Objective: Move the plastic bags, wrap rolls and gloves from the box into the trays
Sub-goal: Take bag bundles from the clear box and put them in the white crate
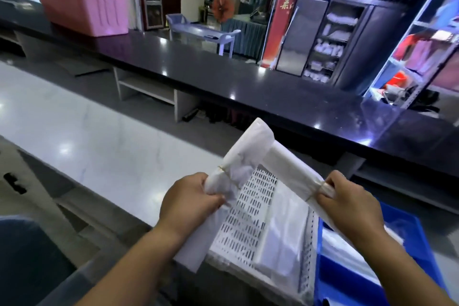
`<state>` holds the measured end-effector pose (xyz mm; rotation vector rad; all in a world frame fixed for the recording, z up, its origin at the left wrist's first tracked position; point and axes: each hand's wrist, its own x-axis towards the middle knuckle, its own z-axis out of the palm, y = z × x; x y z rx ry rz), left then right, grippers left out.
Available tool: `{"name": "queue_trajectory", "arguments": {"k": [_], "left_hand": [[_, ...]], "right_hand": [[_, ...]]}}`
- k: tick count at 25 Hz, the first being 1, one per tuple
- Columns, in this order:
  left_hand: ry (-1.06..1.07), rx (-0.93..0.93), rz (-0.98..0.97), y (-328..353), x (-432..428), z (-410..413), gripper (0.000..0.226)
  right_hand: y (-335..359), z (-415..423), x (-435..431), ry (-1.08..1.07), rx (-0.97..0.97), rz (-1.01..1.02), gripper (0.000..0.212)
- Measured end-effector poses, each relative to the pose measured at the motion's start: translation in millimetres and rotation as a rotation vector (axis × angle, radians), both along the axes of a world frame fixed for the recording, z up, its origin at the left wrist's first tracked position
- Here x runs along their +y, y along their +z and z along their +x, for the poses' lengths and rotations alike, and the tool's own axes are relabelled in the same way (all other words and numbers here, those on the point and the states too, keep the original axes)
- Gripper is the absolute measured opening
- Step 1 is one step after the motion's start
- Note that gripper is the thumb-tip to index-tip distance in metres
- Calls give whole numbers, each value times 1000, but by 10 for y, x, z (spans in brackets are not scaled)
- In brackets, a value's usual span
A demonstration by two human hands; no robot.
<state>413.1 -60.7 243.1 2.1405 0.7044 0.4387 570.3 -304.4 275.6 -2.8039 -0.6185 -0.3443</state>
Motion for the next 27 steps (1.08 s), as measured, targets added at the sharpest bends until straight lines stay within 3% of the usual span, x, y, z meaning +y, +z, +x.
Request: {"name": "queue_trajectory", "arguments": {"k": [5, 9, 11, 13, 16, 21, 22, 24, 27], "left_hand": [[-37, 135, 30, -223, -325, 1019, 26], [5, 340, 101, -641, -488, 1274, 24], [11, 401, 184, -820, -544, 1257, 30], [-6, 418, 362, -962, -575, 1249, 51], [-169, 423, 543, -1055, -619, 1274, 69], [-465, 575, 449, -1076, -629, 1254, 73], [-434, 512, 423, -976, -624, 1278, 71], [-368, 211, 467, -691, -643, 1374, 65], [-437, -130, 755, -281, -677, 1592, 68]], "right_hand": [[-107, 782, -454, -30, -12, -28, 20], [-264, 1174, -571, -9, 66, -68, 22], [-325, 1256, -557, 24, 103, -88, 23], [-372, 1288, -508, 62, 127, -99, 22], [-415, 1291, -426, 101, 155, -69, 21], [-464, 1237, -361, 105, 167, -88, 21], [-463, 1221, -352, 107, 168, -96, 22], [-449, 1192, -313, 148, 140, -161, 26], [-373, 1155, -157, 299, 64, -234, 24]]}}
